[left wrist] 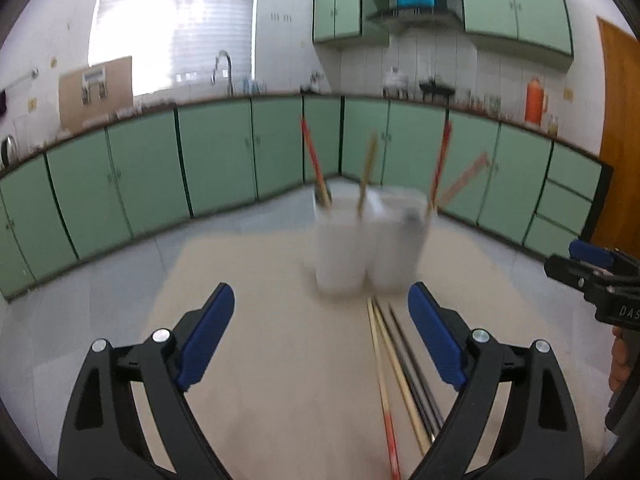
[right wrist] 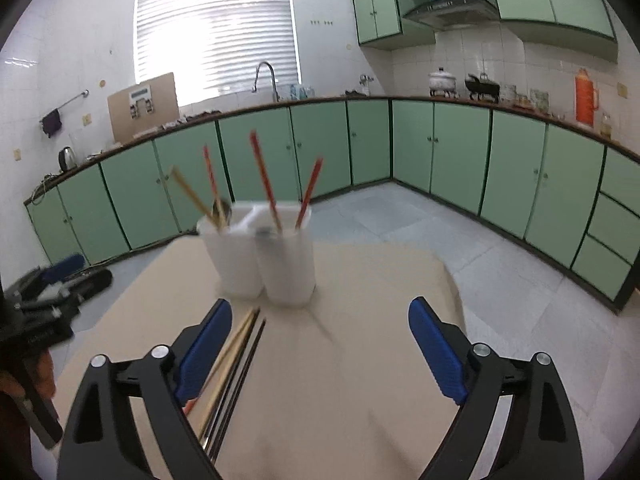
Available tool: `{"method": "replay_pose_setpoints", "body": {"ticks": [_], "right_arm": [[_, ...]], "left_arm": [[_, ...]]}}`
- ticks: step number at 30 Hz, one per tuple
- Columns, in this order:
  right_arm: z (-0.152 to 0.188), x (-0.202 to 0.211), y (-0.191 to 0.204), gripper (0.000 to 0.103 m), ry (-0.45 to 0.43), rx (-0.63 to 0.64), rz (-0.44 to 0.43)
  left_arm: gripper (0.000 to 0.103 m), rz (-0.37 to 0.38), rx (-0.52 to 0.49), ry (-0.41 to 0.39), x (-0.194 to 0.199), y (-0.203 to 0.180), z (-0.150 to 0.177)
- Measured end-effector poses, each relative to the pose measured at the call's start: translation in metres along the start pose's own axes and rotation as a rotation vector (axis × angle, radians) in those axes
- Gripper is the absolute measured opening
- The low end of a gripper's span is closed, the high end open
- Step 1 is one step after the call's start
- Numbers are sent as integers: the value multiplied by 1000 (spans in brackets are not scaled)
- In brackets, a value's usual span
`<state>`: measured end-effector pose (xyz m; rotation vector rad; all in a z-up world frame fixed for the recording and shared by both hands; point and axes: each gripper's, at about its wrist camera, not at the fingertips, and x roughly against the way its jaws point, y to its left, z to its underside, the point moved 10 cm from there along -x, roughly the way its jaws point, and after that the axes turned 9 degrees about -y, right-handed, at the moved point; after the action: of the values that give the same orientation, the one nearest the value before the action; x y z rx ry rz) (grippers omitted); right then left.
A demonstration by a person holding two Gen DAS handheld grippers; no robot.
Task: Organize utensils
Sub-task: 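Bring both open tools back down over the remaining chopsticks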
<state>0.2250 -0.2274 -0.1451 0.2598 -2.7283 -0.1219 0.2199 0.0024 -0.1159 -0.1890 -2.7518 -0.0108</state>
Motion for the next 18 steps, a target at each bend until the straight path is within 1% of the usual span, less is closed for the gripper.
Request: {"method": "replay_pose_setpoints", "body": {"ticks": [3, 5, 6, 11, 14, 18], "right_arm": [[32, 0, 6, 89, 52, -13, -4], [55, 2, 9, 95, 78, -13, 9], [66, 4, 10, 97, 91, -22, 13], [105, 8, 18, 97, 164, -39, -6], [124, 12, 27, 97, 198, -40, -24], [137, 20, 40, 97, 213, -6, -35]], "left_arm": [[86, 1, -11, 75, -1, 0, 34], [87, 7, -7, 112, -2, 0, 49], [88, 9, -10, 136, -2, 1, 59], [89, 9, -27, 208, 0, 1, 93], [89, 16, -23, 251, 4, 0, 115], [89, 18, -41, 282, 10, -3, 133]]}}
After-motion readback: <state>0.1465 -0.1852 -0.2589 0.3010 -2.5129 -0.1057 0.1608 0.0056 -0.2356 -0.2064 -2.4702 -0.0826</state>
